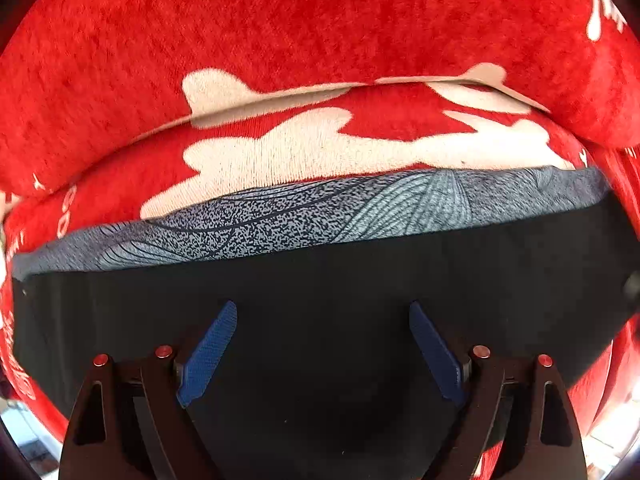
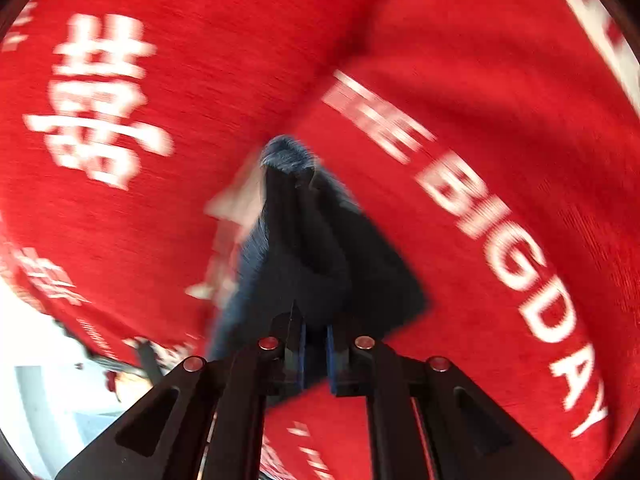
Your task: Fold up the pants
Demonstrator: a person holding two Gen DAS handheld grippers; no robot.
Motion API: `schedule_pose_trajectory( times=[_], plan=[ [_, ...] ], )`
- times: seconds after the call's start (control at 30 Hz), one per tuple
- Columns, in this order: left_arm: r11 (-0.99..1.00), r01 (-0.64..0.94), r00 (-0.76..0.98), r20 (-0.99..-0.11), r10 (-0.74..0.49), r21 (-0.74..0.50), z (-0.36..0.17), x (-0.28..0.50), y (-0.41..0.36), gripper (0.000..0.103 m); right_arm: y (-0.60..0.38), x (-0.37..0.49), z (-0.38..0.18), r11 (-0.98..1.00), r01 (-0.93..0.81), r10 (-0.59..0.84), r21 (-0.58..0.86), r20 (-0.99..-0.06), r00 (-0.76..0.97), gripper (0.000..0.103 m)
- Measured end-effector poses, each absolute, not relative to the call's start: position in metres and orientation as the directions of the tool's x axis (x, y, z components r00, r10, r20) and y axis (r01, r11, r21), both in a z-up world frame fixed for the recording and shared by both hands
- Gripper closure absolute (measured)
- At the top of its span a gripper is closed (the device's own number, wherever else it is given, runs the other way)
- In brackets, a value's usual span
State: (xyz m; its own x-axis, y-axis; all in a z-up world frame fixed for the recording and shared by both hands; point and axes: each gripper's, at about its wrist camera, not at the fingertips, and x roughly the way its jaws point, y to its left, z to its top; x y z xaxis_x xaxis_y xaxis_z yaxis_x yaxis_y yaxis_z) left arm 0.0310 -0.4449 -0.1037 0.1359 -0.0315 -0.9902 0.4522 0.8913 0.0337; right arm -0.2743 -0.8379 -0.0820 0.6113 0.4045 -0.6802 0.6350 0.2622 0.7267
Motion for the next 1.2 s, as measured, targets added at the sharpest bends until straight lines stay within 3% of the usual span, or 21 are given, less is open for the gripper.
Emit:
schedule_pose_trajectory(
  times=[0.1,0.23,0.37,0.43,0.47,0.53,0.63,0.7,0.83,1.03,1.2],
  plan=[
    [0.900,0.437,0.127,-0.991,-0.049,0.012,-0.107,0.027,-0.436,0.006,-0.844,-0.297,-0.090,0.180,0.660,0.392,0.729,-0.669,0.632,0.080],
    [0.891,0.454,0.125,-0.991,-0.050,0.012,-0.110,0.017,-0.430,0.006,-0.842,-0.318,-0.084,0.147,0.679,0.343,0.719,-0.681,0.647,0.060],
    [0.899,0.438,0.124,-0.992,-0.040,0.018,-0.107,0.026,-0.428,0.006,-0.843,-0.314,-0.096,0.078,0.667,0.331,0.741,-0.651,0.683,0.062],
    [0.901,0.432,0.126,-0.992,-0.031,0.027,-0.104,0.029,-0.431,0.006,-0.848,-0.307,-0.101,0.031,0.653,0.331,0.757,-0.624,0.708,0.081],
    [0.902,0.431,0.125,-0.992,-0.029,0.028,-0.103,0.030,-0.439,0.006,-0.850,-0.303,-0.100,0.023,0.647,0.330,0.762,-0.616,0.715,0.082],
    [0.899,0.436,0.131,-0.991,-0.028,0.032,-0.099,0.028,-0.438,0.006,-0.852,-0.297,-0.083,0.065,0.605,0.323,0.794,-0.590,0.740,0.083],
    [0.895,0.444,0.139,-0.990,-0.025,0.039,-0.101,0.025,-0.440,0.005,-0.847,-0.286,-0.066,0.257,0.639,0.320,0.725,-0.688,0.651,0.083],
    [0.902,0.429,0.129,-0.992,-0.017,0.040,-0.100,0.022,-0.439,0.004,-0.849,-0.289,-0.083,0.289,0.721,0.329,0.630,-0.772,0.543,0.075],
    [0.898,0.437,0.136,-0.991,-0.002,0.058,-0.086,0.018,-0.426,0.004,-0.848,-0.298,-0.069,0.269,0.756,0.279,0.597,-0.799,0.532,0.051],
    [0.907,0.415,0.158,-0.987,0.004,0.070,-0.059,0.017,-0.364,0.004,-0.808,-0.283,-0.018,0.509,0.685,0.247,0.521,-0.851,0.463,0.051],
    [0.935,0.349,0.171,-0.985,0.004,0.064,-0.048,0.032,-0.284,0.004,-0.739,-0.226,0.012,0.702,0.495,0.310,0.512,-0.846,0.434,0.051]
  ],
)
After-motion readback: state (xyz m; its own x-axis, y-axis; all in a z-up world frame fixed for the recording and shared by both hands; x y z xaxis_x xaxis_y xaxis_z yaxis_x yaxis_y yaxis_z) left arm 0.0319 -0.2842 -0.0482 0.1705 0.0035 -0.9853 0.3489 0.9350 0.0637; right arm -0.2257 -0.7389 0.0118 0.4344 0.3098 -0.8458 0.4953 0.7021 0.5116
